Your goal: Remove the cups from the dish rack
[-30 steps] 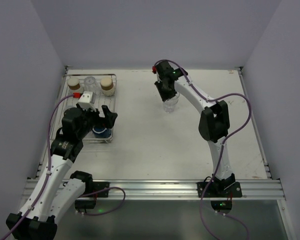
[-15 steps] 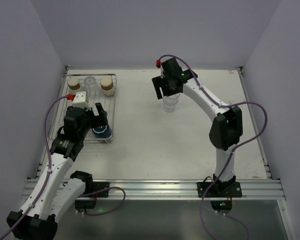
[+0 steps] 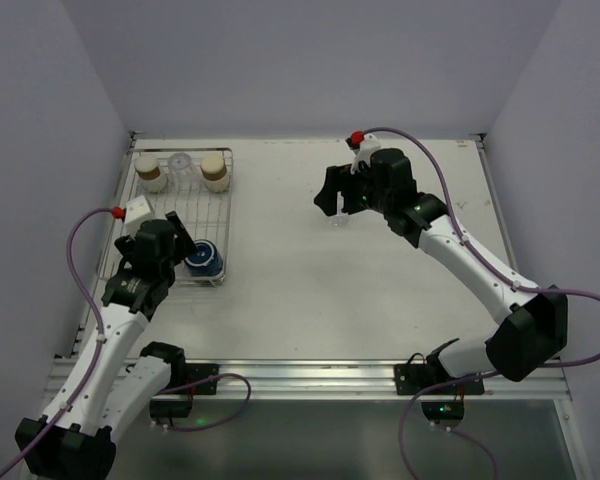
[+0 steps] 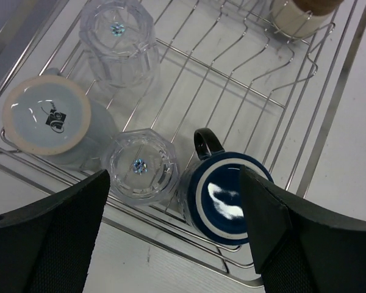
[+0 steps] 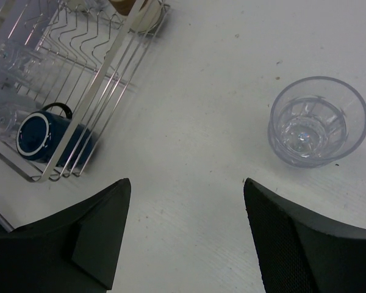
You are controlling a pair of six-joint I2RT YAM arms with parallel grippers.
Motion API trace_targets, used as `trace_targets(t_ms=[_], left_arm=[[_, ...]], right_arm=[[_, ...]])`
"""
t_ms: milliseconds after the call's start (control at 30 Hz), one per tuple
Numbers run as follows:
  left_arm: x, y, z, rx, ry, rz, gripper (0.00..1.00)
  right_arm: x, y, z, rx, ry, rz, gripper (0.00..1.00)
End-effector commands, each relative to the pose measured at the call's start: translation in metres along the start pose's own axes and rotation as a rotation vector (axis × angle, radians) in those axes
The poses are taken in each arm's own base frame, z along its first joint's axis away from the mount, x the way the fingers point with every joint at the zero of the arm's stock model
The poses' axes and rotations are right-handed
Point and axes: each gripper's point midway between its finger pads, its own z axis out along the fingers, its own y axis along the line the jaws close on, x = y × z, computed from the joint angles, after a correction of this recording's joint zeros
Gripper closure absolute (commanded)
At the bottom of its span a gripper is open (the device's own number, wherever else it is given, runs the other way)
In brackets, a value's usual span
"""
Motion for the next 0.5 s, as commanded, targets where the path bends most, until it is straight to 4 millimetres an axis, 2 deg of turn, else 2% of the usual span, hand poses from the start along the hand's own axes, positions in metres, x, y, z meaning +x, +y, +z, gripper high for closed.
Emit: trace_targets(t_ms=[0,67,133,300,467], left_arm=[[-0.005,0.016,0.006,-0.114,-0.038,-0.099,0.12],[-0.005,0.025,0.011,-0.172,-0.06,-0.119,0.17],[0.004,0.031,0.02,-0.197,-0.034,-0.129,0.19],[0.02,0.031,0.038,-0.208,0.037,-0.125,0.19],[0.028,0.036,0.045,-0.221,0.041,-0.126,0.19]], right_arm=[[-0.015,0.014,-0.002,-0.064,-0.061,-0.004,0.23],[-0.016,0.018,-0.003,-0.085,-0.058,-0.006,0.23],[-0.013,0.021,-0.002,-0.108,-0.044,-0.004,0.23],[-0.014,0.023,-0.005,-0.116,-0.044,-0.011,0.24],[-0.014,0.026,-0.004,-0.132,-0.038,-0.007,0.24]])
